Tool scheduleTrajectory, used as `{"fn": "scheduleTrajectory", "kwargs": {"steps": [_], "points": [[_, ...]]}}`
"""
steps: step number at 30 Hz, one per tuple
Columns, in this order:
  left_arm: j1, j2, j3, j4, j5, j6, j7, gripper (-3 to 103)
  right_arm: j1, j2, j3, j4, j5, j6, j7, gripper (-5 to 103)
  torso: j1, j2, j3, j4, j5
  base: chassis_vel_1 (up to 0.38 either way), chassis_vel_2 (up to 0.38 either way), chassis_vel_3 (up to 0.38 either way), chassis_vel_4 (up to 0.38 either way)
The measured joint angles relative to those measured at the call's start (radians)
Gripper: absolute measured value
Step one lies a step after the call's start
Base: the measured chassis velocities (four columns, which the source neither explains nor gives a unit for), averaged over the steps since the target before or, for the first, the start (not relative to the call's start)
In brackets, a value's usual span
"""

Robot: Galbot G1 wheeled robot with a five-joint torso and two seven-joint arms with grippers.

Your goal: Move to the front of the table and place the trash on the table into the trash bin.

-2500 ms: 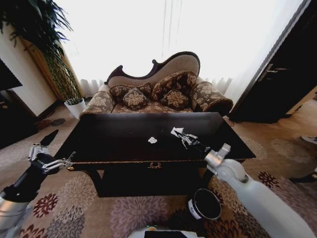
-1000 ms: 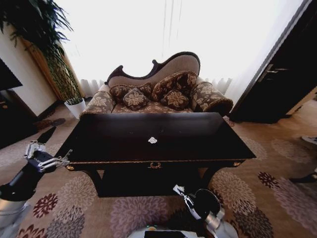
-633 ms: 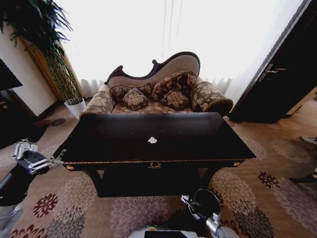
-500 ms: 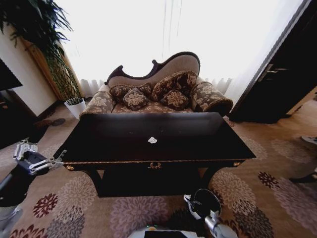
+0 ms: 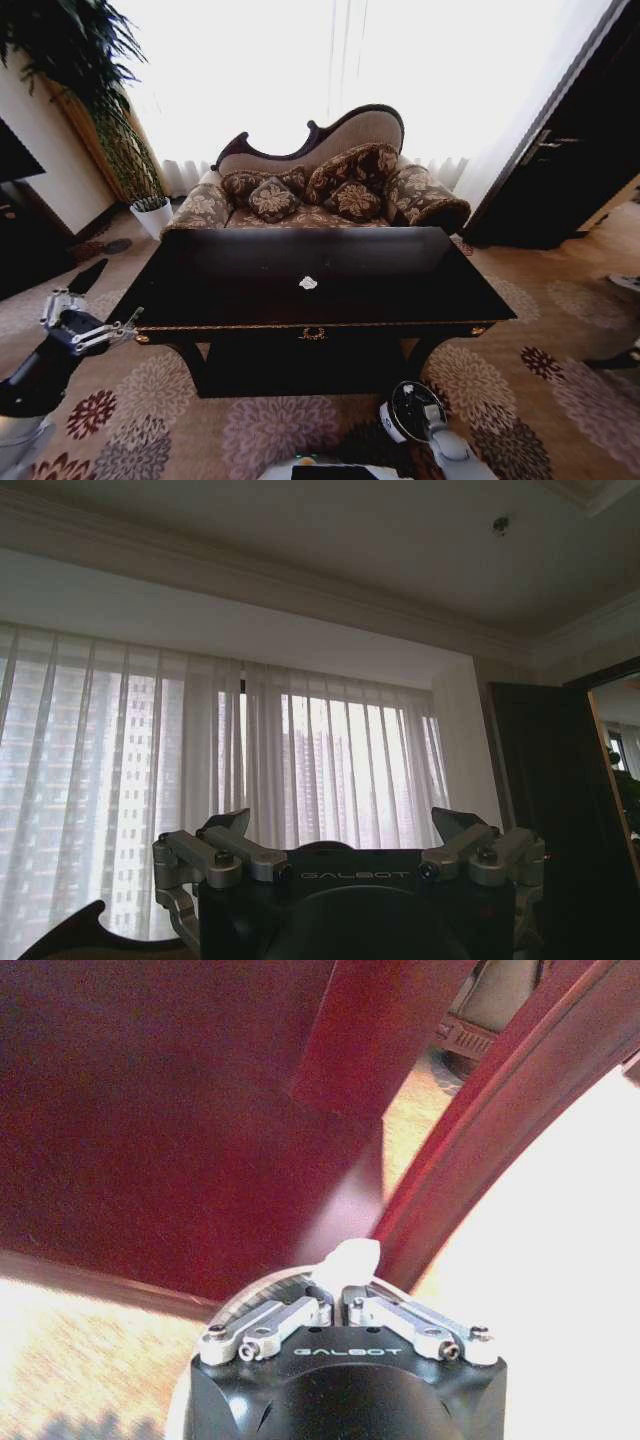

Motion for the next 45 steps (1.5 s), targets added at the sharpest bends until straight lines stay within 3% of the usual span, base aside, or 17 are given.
{"fn": "scheduleTrajectory", "kwargs": {"steps": [3, 9, 13, 15, 17, 21, 22, 25, 27, 30, 31, 41, 45], "points": [[0.002, -0.015, 0.025, -0.011, 0.019, 0.000, 0.003, 100, 0.002, -0.005, 0.013, -0.018, -0.091, -0.011, 0.020, 3, 0.000, 0.000, 0.000, 0.0002, -0.0001, 0.000, 0.000, 0.000, 0.000], [0.004, -0.021, 0.043, -0.015, 0.037, 0.000, 0.003, 100, -0.006, -0.018, 0.005, -0.046, -0.104, -0.032, 0.021, 11, 0.000, 0.000, 0.000, -0.0002, 0.0001, 0.000, 0.000, 0.000, 0.000], [0.009, -0.020, 0.036, -0.021, 0.034, -0.001, 0.003, 100, -0.009, -0.023, -0.005, -0.061, -0.084, -0.053, 0.025, 32, 0.000, 0.000, 0.000, 0.0002, -0.0001, 0.000, 0.000, 0.000, 0.000], [0.010, -0.019, 0.033, -0.022, 0.032, -0.001, 0.003, 100, -0.011, -0.023, -0.006, -0.061, -0.081, -0.055, 0.025, 32, 0.000, 0.000, 0.000, 0.0001, -0.0001, 0.000, 0.000, 0.000, 0.000], [0.010, -0.015, 0.019, -0.028, 0.017, -0.001, 0.003, 100, -0.023, -0.023, -0.015, -0.057, -0.056, -0.059, 0.024, 48, 0.000, 0.000, 0.000, 0.0000, 0.0001, 0.000, 0.000, 0.000, 0.000], [0.013, -0.017, 0.015, -0.030, 0.013, -0.003, 0.004, 100, -0.032, -0.019, -0.018, -0.050, -0.051, -0.054, 0.019, 54, 0.000, 0.000, 0.000, 0.0000, -0.0001, 0.000, 0.000, 0.000, 0.000], [0.017, -0.021, 0.015, -0.032, 0.013, -0.009, 0.006, 100, -0.039, -0.014, -0.018, -0.043, -0.047, -0.052, 0.016, 66, 0.000, 0.000, 0.000, 0.0001, -0.0001, 0.000, 0.000, 0.000, 0.000], [0.020, -0.024, 0.014, -0.035, 0.012, -0.013, 0.009, 100, -0.045, -0.009, -0.019, -0.037, -0.044, -0.049, 0.011, 71, 0.000, 0.000, 0.000, 0.0000, -0.0001, 0.000, 0.000, 0.000, 0.000], [0.022, -0.025, 0.010, -0.038, 0.010, -0.015, 0.011, 100, -0.050, -0.006, -0.020, -0.030, -0.035, -0.045, 0.006, 82, 0.000, 0.000, 0.000, 0.0000, 0.0000, 0.000, 0.000, 0.000, 0.000], [0.023, -0.025, 0.009, -0.039, 0.009, -0.016, 0.011, 100, -0.052, -0.004, -0.022, -0.024, -0.027, -0.043, 0.001, 82, 0.000, 0.000, 0.000, 0.0000, 0.0000, 0.000, 0.000, 0.000, 0.000], [0.024, -0.024, 0.008, -0.039, 0.009, -0.016, 0.011, 100, -0.053, -0.001, -0.024, -0.016, -0.020, -0.036, -0.006, 97, 0.000, 0.000, 0.000, 0.0000, -0.0001, 0.000, 0.000, 0.000, 0.000], [0.019, -0.017, 0.013, -0.035, 0.009, -0.016, 0.011, 100, -0.087, 0.006, -0.032, 0.060, 0.034, -0.022, -0.055, 100, 0.000, 0.000, 0.000, 0.0002, -0.0001, 0.000, 0.000, 0.000, 0.000], [0.008, -0.019, 0.033, -0.023, 0.022, -0.015, 0.011, 100, -0.141, 0.013, -0.002, 0.140, -0.002, 0.038, -0.194, 100, 0.000, 0.000, 0.000, 0.0000, -0.0001, 0.000, 0.000, 0.000, 0.000]]}}
